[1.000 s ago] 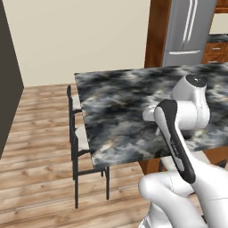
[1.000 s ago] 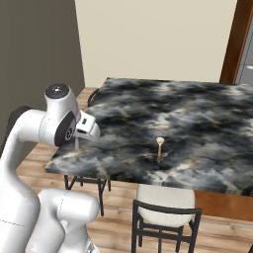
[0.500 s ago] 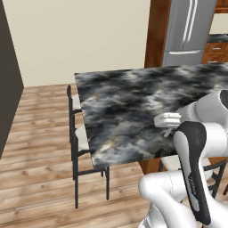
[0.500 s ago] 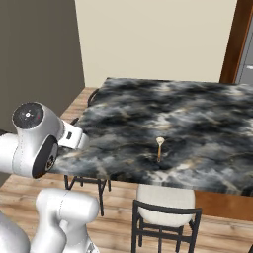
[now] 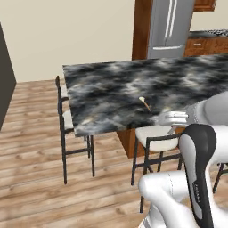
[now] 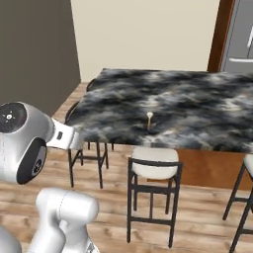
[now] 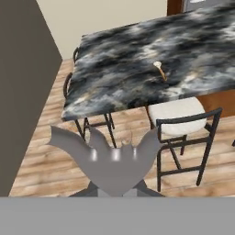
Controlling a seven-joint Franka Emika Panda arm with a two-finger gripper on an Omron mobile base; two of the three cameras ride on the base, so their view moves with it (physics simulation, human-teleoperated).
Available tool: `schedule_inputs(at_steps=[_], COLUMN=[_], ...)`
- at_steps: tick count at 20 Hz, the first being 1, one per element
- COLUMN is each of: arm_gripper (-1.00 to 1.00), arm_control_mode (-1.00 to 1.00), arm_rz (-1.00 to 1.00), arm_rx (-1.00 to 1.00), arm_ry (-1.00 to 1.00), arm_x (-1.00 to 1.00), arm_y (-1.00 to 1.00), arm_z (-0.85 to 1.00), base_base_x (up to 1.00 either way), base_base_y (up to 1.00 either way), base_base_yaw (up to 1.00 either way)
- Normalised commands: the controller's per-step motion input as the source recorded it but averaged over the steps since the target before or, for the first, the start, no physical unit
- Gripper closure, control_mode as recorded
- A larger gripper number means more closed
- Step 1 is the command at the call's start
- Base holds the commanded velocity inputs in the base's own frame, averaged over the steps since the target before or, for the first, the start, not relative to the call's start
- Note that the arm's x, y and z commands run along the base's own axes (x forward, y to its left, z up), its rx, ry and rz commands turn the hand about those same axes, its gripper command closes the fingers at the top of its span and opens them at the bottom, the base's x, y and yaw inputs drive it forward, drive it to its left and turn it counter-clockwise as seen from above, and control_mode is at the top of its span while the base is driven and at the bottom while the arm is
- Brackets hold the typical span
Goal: Pick up the metallic utensils from the counter and place them in the open drawer. Make sure not to pick up any wooden utensils.
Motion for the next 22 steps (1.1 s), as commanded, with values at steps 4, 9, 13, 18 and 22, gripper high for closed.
schedule_inputs(at_steps=[4, 9, 13, 18, 22], arm_gripper=[1.00, 1.00, 1.00, 1.00, 1.00], arm_control_mode=[1.00, 1.00, 1.00, 1.00, 1.00], arm_rz=[0.00, 0.00, 0.00, 0.00, 0.00], arm_rx=[0.00, 0.00, 0.00, 0.00, 0.00], arm_ry=[0.00, 0.00, 0.00, 0.00, 0.00], arm_x=[0.00, 0.00, 0.00, 0.00, 0.00], arm_y=[0.00, 0.00, 0.00, 0.00, 0.00], arm_z=[0.00, 0.00, 0.00, 0.00, 0.00], base_base_x=[-0.25, 0.03, 0.22, 0.74, 0.70], base_base_y=[-1.00, -1.00, -1.00, -0.79, -0.91], base_base_yaw=[-0.07, -0.03, 0.00, 0.00, 0.03])
